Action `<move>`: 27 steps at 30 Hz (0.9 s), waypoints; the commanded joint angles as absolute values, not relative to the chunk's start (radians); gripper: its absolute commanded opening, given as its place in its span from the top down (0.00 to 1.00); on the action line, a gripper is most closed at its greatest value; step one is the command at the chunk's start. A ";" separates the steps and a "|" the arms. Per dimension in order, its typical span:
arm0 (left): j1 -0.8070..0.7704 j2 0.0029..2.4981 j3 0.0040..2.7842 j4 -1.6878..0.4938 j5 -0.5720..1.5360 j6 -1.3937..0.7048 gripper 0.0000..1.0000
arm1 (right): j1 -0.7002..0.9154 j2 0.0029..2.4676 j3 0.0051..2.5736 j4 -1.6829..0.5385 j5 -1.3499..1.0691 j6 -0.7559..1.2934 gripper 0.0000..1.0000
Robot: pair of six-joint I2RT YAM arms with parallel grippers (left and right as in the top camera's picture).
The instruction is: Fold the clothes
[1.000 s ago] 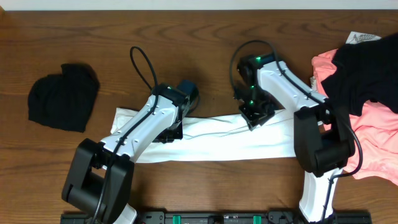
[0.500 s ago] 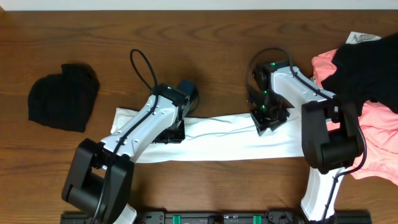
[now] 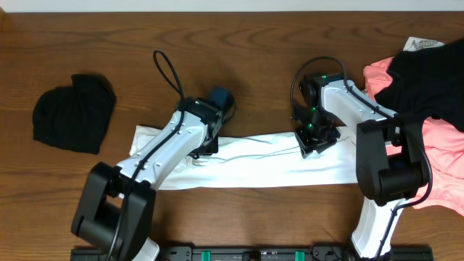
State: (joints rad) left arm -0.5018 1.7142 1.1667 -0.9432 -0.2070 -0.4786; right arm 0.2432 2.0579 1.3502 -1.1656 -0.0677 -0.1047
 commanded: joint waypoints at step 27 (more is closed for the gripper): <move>-0.481 1.755 1.044 -0.913 -0.344 -0.490 0.94 | 0.216 2.060 1.332 -1.144 -0.049 -0.090 0.77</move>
